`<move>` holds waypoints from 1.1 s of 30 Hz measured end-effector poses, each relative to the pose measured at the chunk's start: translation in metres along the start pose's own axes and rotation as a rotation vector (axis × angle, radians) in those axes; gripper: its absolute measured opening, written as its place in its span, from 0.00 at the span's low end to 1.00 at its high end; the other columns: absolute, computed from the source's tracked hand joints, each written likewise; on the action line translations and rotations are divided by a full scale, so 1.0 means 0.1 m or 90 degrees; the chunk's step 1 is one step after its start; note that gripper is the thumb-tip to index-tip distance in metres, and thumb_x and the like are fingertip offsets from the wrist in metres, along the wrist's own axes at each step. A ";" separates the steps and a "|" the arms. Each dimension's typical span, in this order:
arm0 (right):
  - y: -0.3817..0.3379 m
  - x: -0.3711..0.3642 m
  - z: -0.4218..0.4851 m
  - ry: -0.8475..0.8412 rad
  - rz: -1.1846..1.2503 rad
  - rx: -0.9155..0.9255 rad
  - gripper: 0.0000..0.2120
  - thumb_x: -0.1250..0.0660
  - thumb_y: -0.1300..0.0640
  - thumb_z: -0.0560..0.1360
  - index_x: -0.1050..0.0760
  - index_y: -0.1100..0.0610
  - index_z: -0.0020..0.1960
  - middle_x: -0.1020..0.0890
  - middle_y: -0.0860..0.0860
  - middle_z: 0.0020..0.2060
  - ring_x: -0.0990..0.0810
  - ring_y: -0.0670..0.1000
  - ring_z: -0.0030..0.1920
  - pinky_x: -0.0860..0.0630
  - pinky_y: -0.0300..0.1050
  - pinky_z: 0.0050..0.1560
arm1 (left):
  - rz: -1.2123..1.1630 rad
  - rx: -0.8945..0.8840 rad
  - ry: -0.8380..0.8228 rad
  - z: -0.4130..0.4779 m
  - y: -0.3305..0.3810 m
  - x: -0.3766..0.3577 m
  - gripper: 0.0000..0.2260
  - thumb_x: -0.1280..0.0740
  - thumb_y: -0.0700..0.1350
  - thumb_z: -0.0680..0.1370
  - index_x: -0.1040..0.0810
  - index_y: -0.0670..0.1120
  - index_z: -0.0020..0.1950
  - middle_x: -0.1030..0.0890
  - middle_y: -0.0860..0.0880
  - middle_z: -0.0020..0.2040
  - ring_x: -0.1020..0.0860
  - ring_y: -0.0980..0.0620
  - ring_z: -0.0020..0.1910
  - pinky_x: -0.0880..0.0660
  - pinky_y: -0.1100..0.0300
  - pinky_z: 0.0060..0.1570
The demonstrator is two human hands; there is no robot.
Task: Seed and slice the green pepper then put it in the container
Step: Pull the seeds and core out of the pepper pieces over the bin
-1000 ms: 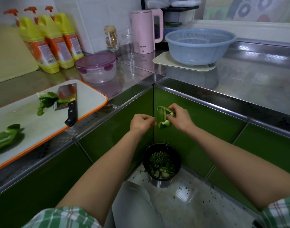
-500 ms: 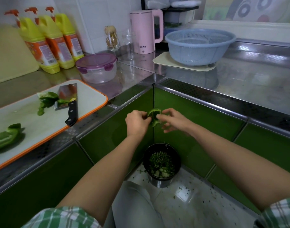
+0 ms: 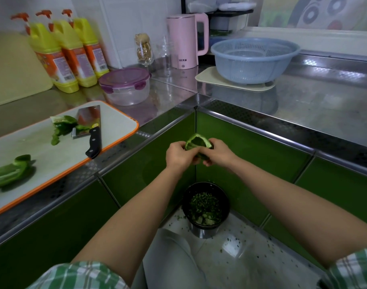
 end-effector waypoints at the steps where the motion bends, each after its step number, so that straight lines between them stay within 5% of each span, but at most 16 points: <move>1: -0.02 0.01 0.02 0.038 -0.055 0.027 0.11 0.33 0.55 0.77 0.28 0.60 0.55 0.20 0.55 0.41 0.22 0.49 0.32 0.25 0.40 0.31 | -0.021 0.003 -0.014 0.00 0.01 -0.01 0.03 0.28 0.40 0.74 0.22 0.43 0.45 0.16 0.42 0.43 0.15 0.45 0.38 0.18 0.48 0.46; 4: -0.05 0.03 0.04 0.068 -0.174 0.097 0.07 0.35 0.56 0.78 0.27 0.57 0.55 0.23 0.50 0.41 0.25 0.47 0.36 0.31 0.39 0.34 | 0.009 -0.008 -0.030 0.00 0.05 0.01 0.05 0.32 0.45 0.77 0.23 0.45 0.51 0.16 0.42 0.43 0.15 0.45 0.36 0.17 0.47 0.44; 13: 0.08 -0.01 0.00 -0.010 -0.101 0.055 0.23 0.43 0.72 0.76 0.36 0.59 0.69 0.22 0.52 0.46 0.24 0.47 0.44 0.24 0.44 0.47 | 0.227 -0.076 0.134 0.05 0.11 0.21 0.05 0.36 0.43 0.80 0.21 0.44 0.48 0.16 0.46 0.40 0.16 0.49 0.37 0.18 0.54 0.44; 17: 0.09 0.11 0.01 0.040 -0.069 0.075 0.13 0.36 0.56 0.79 0.27 0.58 0.61 0.18 0.52 0.45 0.19 0.47 0.45 0.22 0.43 0.50 | 0.219 -0.050 0.132 0.06 0.06 0.27 0.06 0.35 0.44 0.79 0.24 0.48 0.42 0.16 0.46 0.39 0.16 0.50 0.36 0.18 0.53 0.45; 21: -0.04 0.01 0.05 0.090 -0.170 0.112 0.15 0.29 0.46 0.73 0.25 0.55 0.52 0.22 0.50 0.39 0.24 0.47 0.39 0.29 0.40 0.39 | 0.182 -0.024 0.106 0.05 0.03 0.21 0.06 0.36 0.44 0.80 0.23 0.45 0.44 0.15 0.46 0.37 0.16 0.52 0.31 0.18 0.56 0.40; 26: -0.14 0.00 -0.01 0.244 -0.277 0.182 0.05 0.29 0.56 0.74 0.24 0.56 0.47 0.26 0.46 0.32 0.29 0.44 0.32 0.37 0.34 0.31 | 0.180 -0.023 0.104 0.03 0.05 0.17 0.08 0.36 0.45 0.80 0.22 0.42 0.45 0.16 0.45 0.36 0.16 0.52 0.31 0.18 0.56 0.39; 33: -0.01 -0.01 -0.02 0.123 -0.224 0.142 0.18 0.40 0.71 0.76 0.24 0.58 0.62 0.18 0.52 0.46 0.20 0.49 0.45 0.21 0.44 0.51 | 0.237 -0.022 0.169 0.05 0.07 0.30 0.05 0.36 0.45 0.79 0.23 0.46 0.45 0.16 0.46 0.42 0.17 0.47 0.42 0.20 0.52 0.50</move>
Point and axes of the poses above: each hand's wrist, its own z-axis towards the middle knuckle, its own x-axis out of the back of the hand, y = z × x, the point moved 5 cm from there along z, towards the middle knuckle
